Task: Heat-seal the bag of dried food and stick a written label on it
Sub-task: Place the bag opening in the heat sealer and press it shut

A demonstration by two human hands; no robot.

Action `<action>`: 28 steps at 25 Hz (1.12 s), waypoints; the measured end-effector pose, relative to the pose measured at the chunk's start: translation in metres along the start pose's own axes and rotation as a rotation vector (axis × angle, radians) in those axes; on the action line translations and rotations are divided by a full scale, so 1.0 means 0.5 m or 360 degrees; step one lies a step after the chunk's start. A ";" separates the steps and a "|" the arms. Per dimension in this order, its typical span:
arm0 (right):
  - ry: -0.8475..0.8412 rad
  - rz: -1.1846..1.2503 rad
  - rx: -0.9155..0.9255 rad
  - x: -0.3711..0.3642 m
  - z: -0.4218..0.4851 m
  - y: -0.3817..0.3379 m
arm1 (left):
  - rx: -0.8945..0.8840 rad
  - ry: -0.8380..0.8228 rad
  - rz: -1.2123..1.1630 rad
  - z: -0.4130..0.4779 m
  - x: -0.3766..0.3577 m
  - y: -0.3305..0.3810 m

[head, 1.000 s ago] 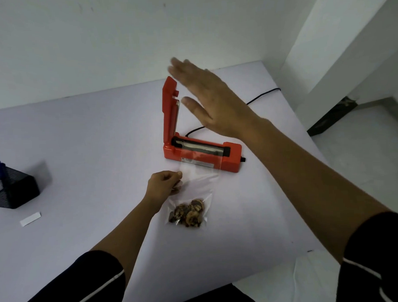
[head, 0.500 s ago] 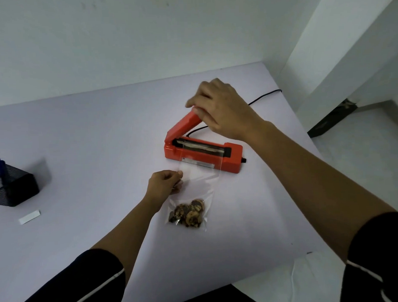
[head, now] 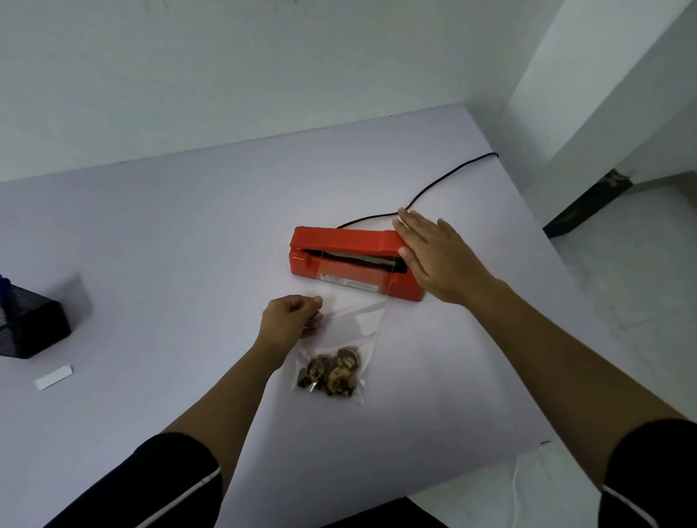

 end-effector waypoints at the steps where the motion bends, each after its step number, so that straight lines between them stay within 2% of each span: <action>1: -0.0045 0.0008 -0.0045 -0.015 -0.001 0.011 | 0.0005 0.0003 -0.0003 0.000 0.000 0.000; 7: -0.0246 0.0024 -0.0194 -0.078 0.005 0.034 | 0.0013 -0.0003 -0.0006 0.002 0.000 -0.001; 11: -0.0224 0.0098 -0.0208 -0.087 0.012 0.043 | 0.0018 -0.0069 -0.0044 0.007 -0.005 -0.005; 17: -0.0230 0.0044 -0.0263 -0.101 0.020 0.048 | -0.0015 -0.0404 0.0140 0.013 -0.042 -0.024; 28: -0.0253 0.0047 -0.0287 -0.106 0.024 0.052 | 0.0084 -0.0534 0.0216 0.025 -0.066 -0.035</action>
Point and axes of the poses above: each hand's wrist, its own z-axis towards the middle knuckle, its own x-axis out of the back of the hand, y = z × x, the point moved 9 cm from there along z, towards the middle knuckle, and after that the axes turned 9 degrees about z, right-handed, at the moved point
